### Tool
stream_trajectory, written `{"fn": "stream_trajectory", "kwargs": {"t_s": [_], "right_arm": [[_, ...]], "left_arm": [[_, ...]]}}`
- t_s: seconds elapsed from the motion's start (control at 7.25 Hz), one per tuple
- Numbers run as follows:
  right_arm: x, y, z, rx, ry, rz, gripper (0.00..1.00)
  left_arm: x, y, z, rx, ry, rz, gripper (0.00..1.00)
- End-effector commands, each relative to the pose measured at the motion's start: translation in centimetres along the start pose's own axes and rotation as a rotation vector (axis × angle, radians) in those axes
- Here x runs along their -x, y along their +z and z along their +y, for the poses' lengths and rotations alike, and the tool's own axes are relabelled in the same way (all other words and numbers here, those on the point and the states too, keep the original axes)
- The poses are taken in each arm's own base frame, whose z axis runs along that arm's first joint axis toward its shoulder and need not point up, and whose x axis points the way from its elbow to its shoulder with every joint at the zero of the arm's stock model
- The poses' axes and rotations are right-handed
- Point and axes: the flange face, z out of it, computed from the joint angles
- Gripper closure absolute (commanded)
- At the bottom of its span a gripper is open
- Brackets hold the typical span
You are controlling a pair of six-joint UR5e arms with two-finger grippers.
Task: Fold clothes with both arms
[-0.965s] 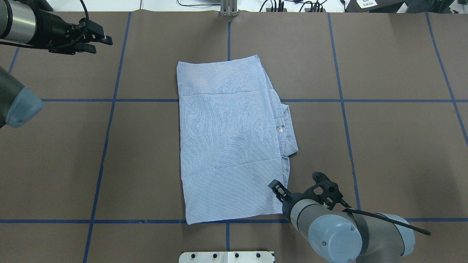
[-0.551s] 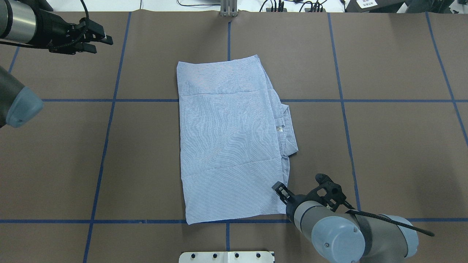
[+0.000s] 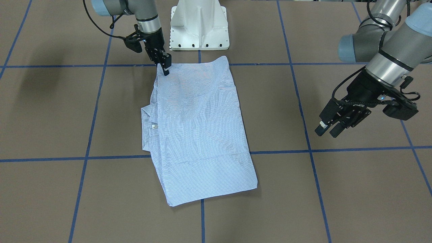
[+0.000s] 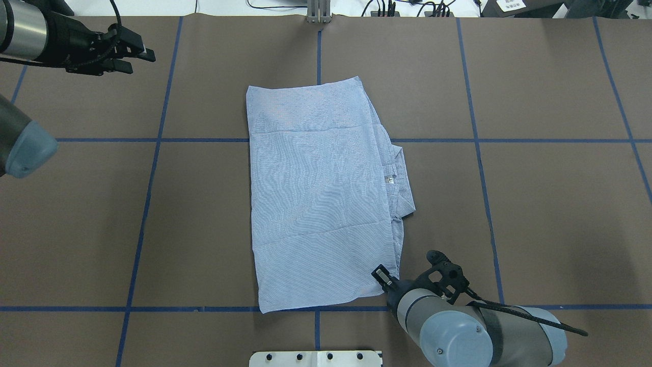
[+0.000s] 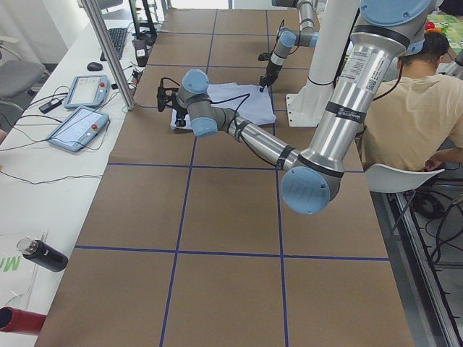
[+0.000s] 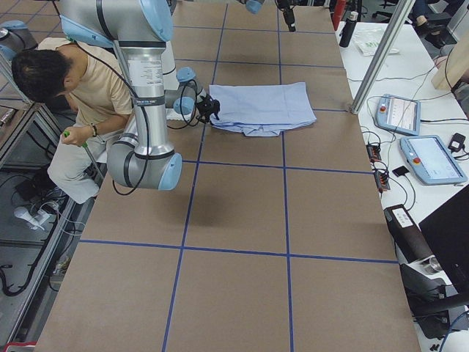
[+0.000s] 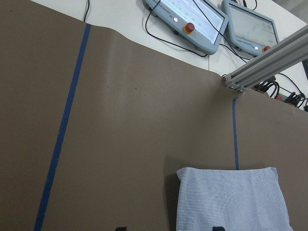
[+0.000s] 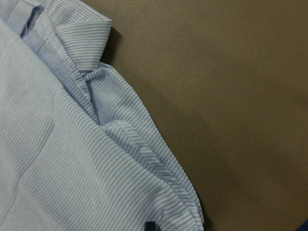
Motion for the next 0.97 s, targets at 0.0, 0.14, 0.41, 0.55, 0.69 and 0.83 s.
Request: {"fn": "stream_trajectory", "kwargs": {"t_s": [0.0, 0.14, 0.41, 0.55, 0.69, 0.83], "right_arm": [[0.4, -0.2, -0.2, 0.002, 0.005, -0.006, 1.0], [1.0, -1.1, -0.4, 0.012, 0.013, -0.021, 1.0], [1.7, -2.4, -0.9, 0.023, 0.024, -0.039, 1.0], [1.9, -3.7, -1.3, 0.019, 0.023, -0.032, 1.0], [2.4, -4.7, -0.9, 0.015, 0.021, -0.021, 1.0], [2.6, -5.9, -1.2, 0.012, 0.024, -0.019, 1.0]], "left_arm": [[0.0, -0.3, 0.1, -0.001, 0.001, 0.002, 0.33], [0.1, -0.3, 0.1, 0.0, 0.0, 0.001, 0.33], [-0.2, -0.5, 0.2, -0.004, 0.003, 0.007, 0.33], [-0.2, -0.5, 0.3, -0.002, 0.0, 0.007, 0.33], [-0.3, -0.7, 0.3, -0.005, 0.001, 0.011, 0.33], [-0.5, -0.7, 0.4, 0.0, -0.005, 0.001, 0.33]]}}
